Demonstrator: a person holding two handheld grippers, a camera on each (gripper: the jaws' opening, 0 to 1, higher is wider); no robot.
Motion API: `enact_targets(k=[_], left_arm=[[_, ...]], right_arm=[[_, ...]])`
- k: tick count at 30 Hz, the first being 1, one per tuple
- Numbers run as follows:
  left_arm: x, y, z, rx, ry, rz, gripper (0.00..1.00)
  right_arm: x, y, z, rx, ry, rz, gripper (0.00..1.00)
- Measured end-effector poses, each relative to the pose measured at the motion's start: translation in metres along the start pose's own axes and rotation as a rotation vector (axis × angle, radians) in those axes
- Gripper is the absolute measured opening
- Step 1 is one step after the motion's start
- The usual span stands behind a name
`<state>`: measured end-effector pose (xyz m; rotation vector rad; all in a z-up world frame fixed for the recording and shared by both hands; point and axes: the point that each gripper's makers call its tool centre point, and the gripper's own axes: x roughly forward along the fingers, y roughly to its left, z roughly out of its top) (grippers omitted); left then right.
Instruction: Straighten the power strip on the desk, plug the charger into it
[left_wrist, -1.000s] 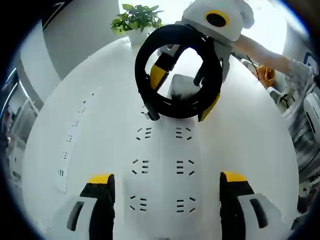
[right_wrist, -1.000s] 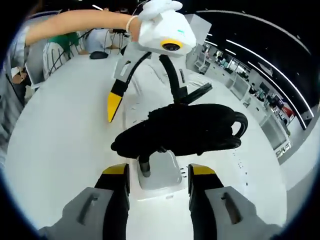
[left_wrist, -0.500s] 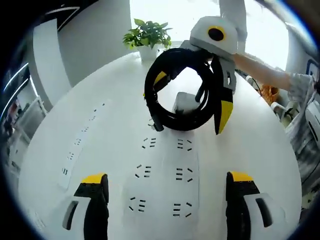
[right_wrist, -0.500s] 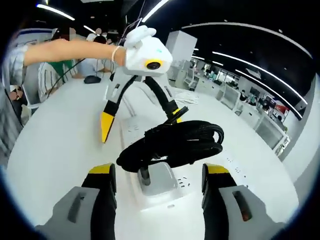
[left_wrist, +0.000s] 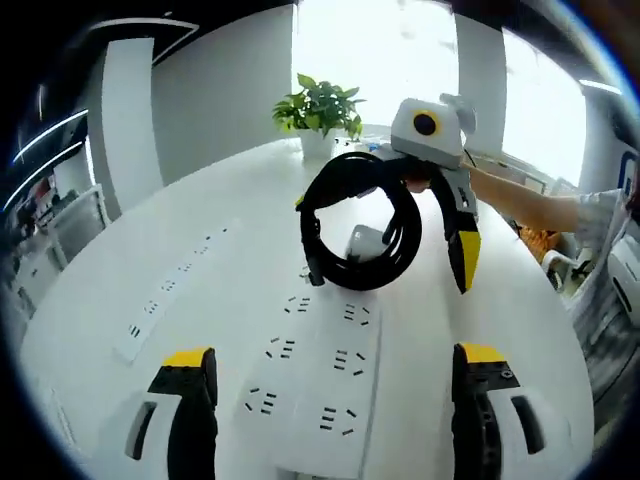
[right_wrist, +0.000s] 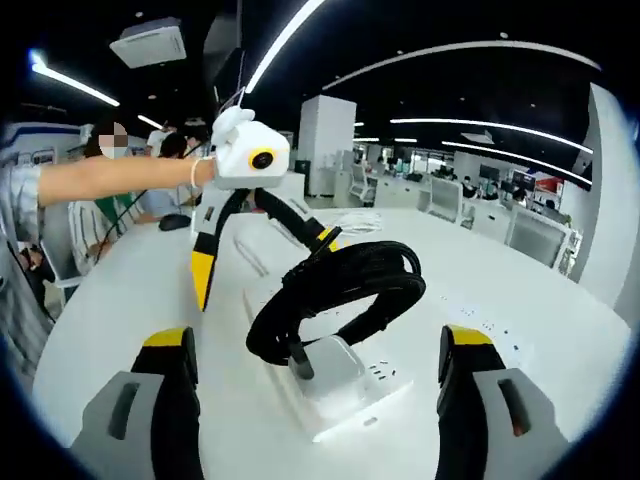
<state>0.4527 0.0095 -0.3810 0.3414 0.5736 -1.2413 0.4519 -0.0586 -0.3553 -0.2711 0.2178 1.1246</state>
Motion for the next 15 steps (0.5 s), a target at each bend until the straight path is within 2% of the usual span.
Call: enact_targets(k=[8,15], left_arm=[[-0.02,0.007,0.016,-0.048,-0.198,0.071,0.99],[-0.034,0.006,0.024,-0.034,-0.297,0.121,0.99]], right_arm=[[0.0,0.005,-0.001,0.012,-0.039,-0.013,1.0],[-0.006,0.006,0.01,0.049,-0.102,-0.04,1.0]])
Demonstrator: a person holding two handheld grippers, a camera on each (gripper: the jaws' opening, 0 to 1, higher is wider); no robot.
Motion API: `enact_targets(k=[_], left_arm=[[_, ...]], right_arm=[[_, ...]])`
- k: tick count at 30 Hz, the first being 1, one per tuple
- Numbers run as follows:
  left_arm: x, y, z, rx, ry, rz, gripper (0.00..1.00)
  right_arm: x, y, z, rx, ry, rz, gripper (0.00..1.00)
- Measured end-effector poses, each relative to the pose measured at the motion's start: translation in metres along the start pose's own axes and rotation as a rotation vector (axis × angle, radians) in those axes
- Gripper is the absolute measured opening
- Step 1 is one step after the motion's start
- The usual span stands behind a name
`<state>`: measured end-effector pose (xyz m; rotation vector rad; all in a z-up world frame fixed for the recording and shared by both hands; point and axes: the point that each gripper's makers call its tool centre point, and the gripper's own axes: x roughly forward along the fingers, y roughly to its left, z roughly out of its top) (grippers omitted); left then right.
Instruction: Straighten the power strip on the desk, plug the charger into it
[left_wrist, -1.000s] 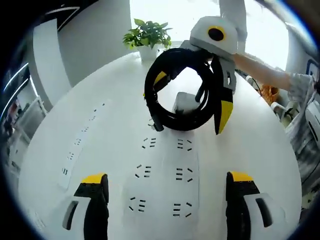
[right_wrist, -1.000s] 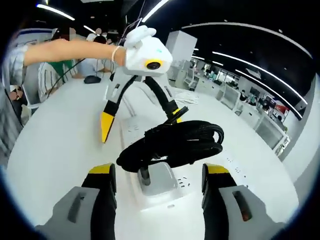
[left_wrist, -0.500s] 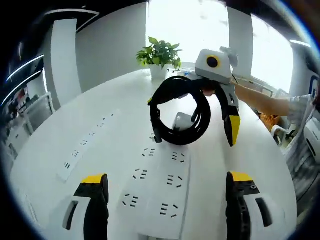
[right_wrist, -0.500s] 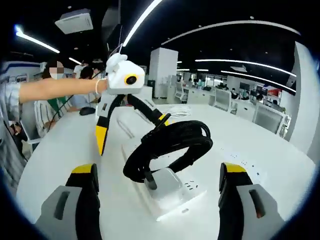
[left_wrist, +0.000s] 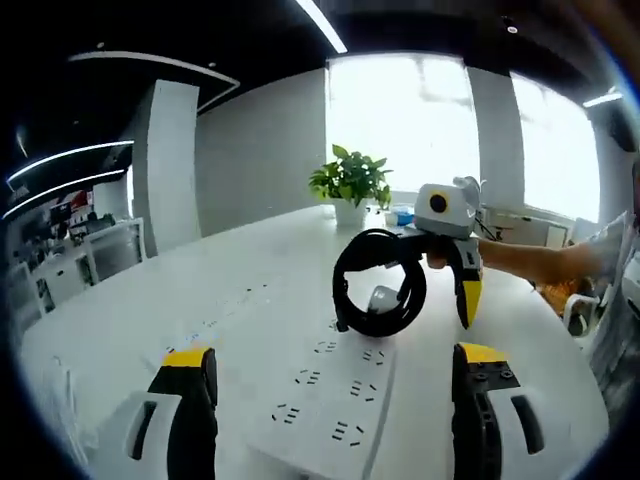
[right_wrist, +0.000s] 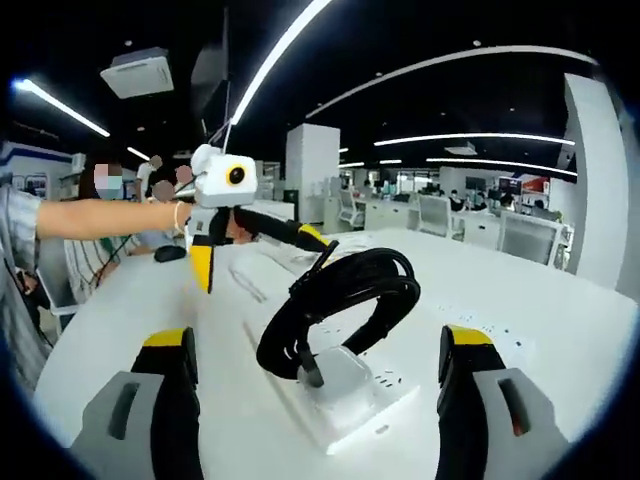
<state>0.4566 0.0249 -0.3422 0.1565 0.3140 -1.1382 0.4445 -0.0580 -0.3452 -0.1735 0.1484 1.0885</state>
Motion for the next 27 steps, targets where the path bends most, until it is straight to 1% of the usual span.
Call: enact_targets(k=[4,7,9,13,15,17,19,21,22,23,25,27], left_arm=[[-0.006,0.0,0.005,0.016,-0.036,0.048,0.99],[-0.011,-0.002,0.008,0.02,-0.065,0.079,0.99],[-0.013,-0.005,0.011,0.033,-0.09,0.093,0.99],[-0.018,-0.006,0.012,0.041,-0.104,0.133,0.99],[-0.02,-0.006,0.01,0.041,-0.104,0.166,0.99],[-0.023,-0.008,0.006,0.054,-0.09,0.184,0.99],[-0.027,-0.006,0.002,0.067,-0.076,0.218,0.99],[-0.031,-0.001,-0.004,0.077,-0.047,0.273,0.99],[-0.033,0.0,-0.01,0.077,-0.019,0.293,0.98],[-0.032,-0.003,-0.01,0.076,-0.024,0.283,0.97],[-0.034,-0.008,-0.014,0.066,-0.024,0.29,0.96],[-0.037,-0.011,-0.015,0.051,-0.032,0.301,0.94]], right_arm=[[-0.005,0.001,0.003,-0.012,-0.015,-0.025,1.0],[-0.011,0.001,0.011,0.0,-0.058,-0.049,1.0],[-0.013,0.001,0.014,0.011,-0.076,-0.06,1.0],[-0.02,0.002,0.02,0.024,-0.112,-0.087,1.0],[-0.023,-0.001,0.017,-0.011,-0.09,-0.125,1.0],[-0.027,0.001,0.017,-0.043,-0.096,-0.149,1.0],[-0.03,0.003,0.018,-0.044,-0.104,-0.155,1.0],[-0.032,0.004,0.017,-0.043,-0.102,-0.164,1.0],[-0.032,0.004,0.017,-0.039,-0.1,-0.167,1.0],[-0.033,0.005,0.016,-0.029,-0.095,-0.178,1.0],[-0.034,0.005,0.016,-0.008,-0.092,-0.192,1.0],[-0.037,0.006,0.019,0.007,-0.104,-0.209,1.0]])
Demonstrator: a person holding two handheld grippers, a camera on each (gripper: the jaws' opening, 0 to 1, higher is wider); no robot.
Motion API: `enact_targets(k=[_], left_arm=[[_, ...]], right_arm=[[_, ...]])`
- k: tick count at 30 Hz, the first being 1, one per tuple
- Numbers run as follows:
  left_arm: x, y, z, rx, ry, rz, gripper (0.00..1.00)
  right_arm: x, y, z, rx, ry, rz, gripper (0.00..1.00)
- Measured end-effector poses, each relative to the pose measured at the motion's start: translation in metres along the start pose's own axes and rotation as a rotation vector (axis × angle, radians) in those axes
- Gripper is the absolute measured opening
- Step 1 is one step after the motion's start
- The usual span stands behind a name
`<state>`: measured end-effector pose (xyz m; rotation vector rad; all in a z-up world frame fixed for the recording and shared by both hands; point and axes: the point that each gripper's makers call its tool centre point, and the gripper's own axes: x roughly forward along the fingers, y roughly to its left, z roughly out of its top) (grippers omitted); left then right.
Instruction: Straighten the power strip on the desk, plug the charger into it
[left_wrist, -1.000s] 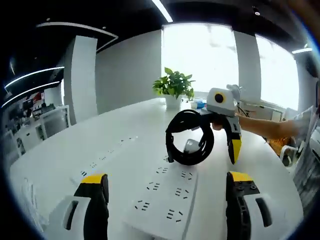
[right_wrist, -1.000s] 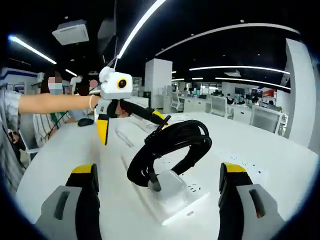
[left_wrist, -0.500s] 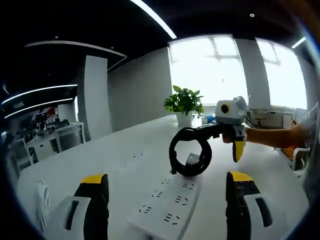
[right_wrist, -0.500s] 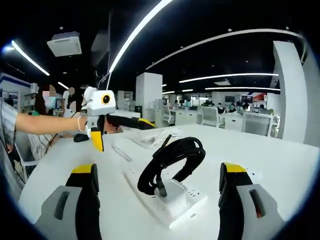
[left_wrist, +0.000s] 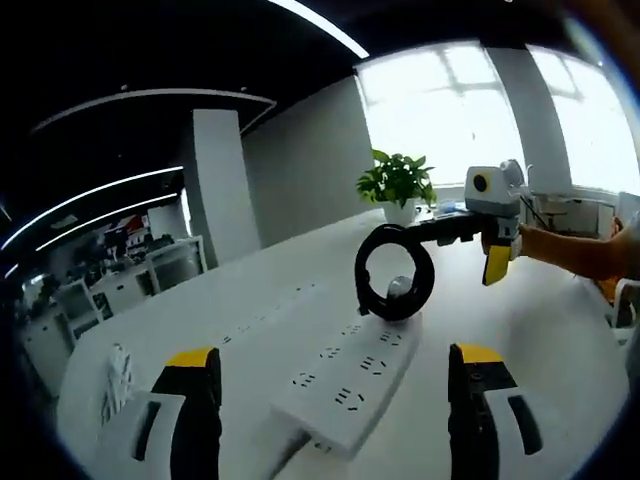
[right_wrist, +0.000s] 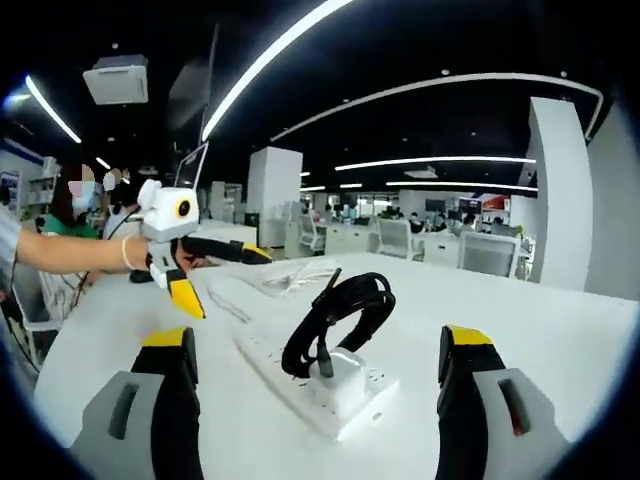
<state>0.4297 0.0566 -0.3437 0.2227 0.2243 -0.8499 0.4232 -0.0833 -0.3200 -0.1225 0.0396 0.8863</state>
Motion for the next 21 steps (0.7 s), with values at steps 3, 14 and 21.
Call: enact_targets(k=[3,14,21], left_arm=[[-0.009,0.001,0.005,0.04,-0.029,0.065,0.88],[-0.037,-0.029,0.011,-0.041,-0.082,0.04,0.99],[-0.057,-0.04,0.01,-0.111,-0.117,0.045,0.99]], right_arm=[[-0.003,-0.005,-0.003,-0.026,0.029,-0.049,1.0],[-0.02,0.01,0.018,-0.031,-0.051,-0.071,1.0],[-0.034,0.019,0.018,0.006,-0.071,-0.076,1.0]])
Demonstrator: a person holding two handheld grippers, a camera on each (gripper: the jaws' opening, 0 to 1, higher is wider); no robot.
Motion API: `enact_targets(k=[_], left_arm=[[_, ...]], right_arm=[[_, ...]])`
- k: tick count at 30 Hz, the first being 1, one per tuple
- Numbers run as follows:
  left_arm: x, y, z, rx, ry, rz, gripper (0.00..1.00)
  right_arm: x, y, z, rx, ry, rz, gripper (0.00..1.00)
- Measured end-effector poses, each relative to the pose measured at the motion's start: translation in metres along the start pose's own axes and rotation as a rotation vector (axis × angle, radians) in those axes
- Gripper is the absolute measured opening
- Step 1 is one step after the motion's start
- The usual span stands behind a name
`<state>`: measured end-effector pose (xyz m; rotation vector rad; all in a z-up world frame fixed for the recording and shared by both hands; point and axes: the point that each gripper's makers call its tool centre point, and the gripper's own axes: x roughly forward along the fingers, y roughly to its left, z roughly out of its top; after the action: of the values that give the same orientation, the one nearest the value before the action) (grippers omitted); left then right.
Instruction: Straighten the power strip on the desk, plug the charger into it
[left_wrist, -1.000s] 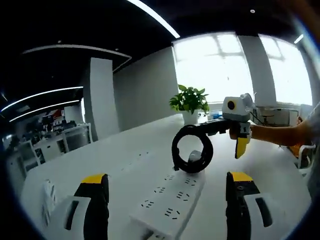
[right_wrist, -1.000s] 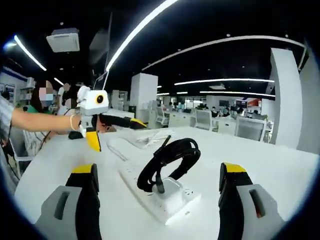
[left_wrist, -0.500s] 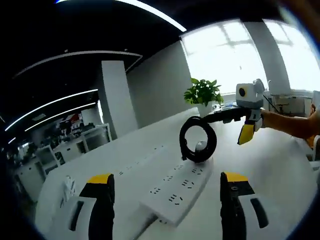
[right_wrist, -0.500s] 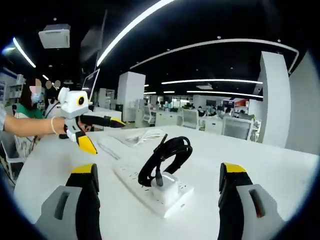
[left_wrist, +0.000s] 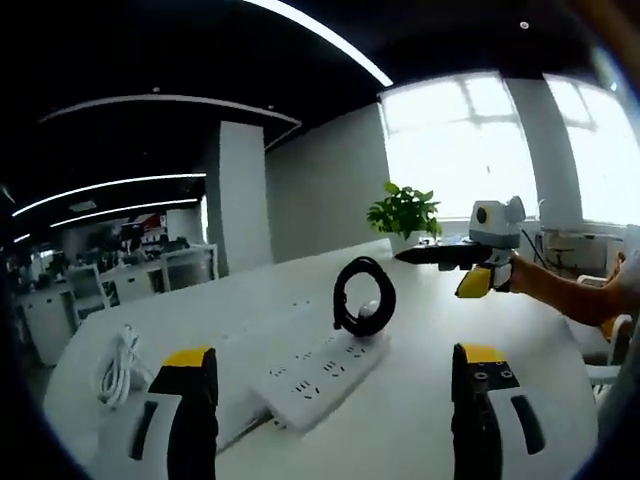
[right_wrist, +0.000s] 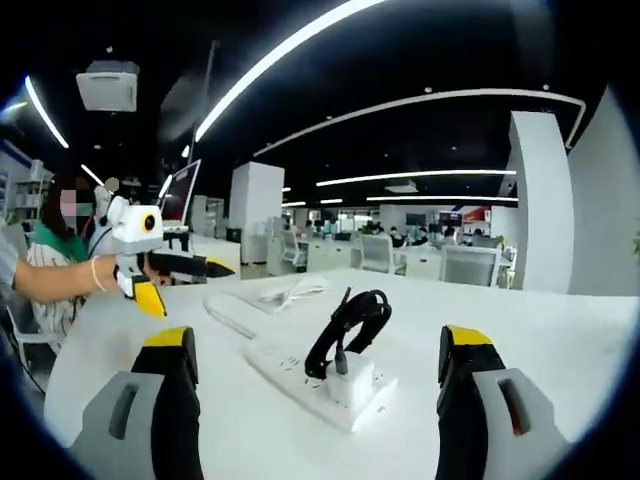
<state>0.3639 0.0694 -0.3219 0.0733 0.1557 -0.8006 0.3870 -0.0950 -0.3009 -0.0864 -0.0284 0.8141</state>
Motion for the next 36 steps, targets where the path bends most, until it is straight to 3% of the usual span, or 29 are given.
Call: enact_targets(k=[3,7,18,24,36], left_arm=[[-0.006,-0.003,-0.003,-0.024,-0.005,0.003,0.99],[-0.015,-0.014,-0.01,-0.05,-0.002,-0.006,0.99],[-0.034,-0.034,-0.013,0.016,-0.061,0.033,0.99],[-0.049,-0.042,-0.01,0.021,-0.113,0.062,0.99],[-0.066,-0.056,-0.024,0.018,-0.095,0.112,0.99]], right_arm=[[-0.007,0.006,0.003,0.027,-0.013,0.01,1.0],[-0.015,0.021,0.0,0.0,0.005,0.039,1.0],[-0.038,0.048,0.007,-0.002,-0.045,0.048,1.0],[-0.05,0.057,-0.004,-0.037,-0.021,0.034,1.0],[-0.072,0.07,-0.005,-0.009,-0.056,0.001,0.99]])
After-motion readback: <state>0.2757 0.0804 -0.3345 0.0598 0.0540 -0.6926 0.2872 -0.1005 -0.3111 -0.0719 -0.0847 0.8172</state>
